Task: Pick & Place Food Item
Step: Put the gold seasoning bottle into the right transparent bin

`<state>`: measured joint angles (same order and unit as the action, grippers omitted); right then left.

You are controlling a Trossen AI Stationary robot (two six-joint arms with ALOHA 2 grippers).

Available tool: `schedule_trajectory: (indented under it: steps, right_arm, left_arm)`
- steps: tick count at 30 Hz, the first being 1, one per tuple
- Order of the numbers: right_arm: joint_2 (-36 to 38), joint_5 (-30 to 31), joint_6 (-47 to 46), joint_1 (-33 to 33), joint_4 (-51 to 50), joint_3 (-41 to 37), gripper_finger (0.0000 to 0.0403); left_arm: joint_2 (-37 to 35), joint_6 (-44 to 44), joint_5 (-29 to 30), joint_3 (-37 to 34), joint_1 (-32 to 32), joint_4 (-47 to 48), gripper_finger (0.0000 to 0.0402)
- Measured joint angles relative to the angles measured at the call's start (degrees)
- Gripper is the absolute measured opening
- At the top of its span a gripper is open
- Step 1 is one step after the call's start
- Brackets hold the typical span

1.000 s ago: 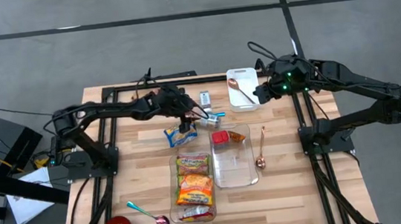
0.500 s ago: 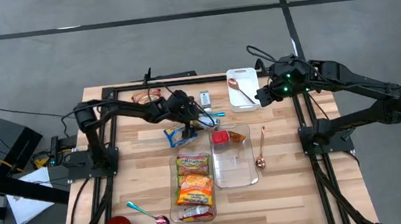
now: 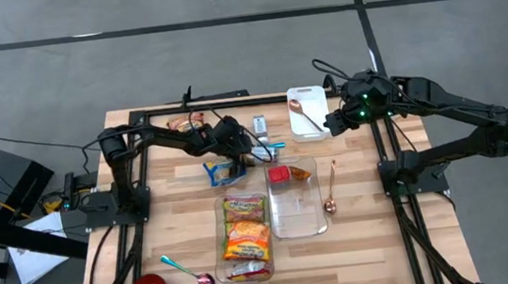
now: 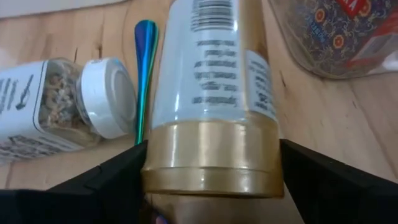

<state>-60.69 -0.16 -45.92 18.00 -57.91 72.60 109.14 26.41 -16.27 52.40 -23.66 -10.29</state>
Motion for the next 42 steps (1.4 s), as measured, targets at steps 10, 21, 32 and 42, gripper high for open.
schedule_trajectory:
  steps: [10,21,32,42]
  right_arm:
    - [0.0,0.0,1.3,0.0,0.0,0.0,0.0000]
    - [0.0,0.9,9.7,-0.6,4.3,0.0,0.0006]
    - [-0.8,6.3,23.3,-4.1,20.9,0.1,0.0118]
    - [-6.1,5.4,37.1,-6.6,26.3,0.0,0.0289]
  left_arm:
    - [-1.7,-2.7,0.3,-0.1,0.4,1.3,0.0273]
    - [-13.9,-2.7,1.6,0.0,0.5,5.0,0.0273]
    - [-25.2,-7.8,3.3,-0.1,1.0,9.6,0.0273]
    - [-29.7,-16.5,4.0,0.6,4.1,9.2,0.0273]
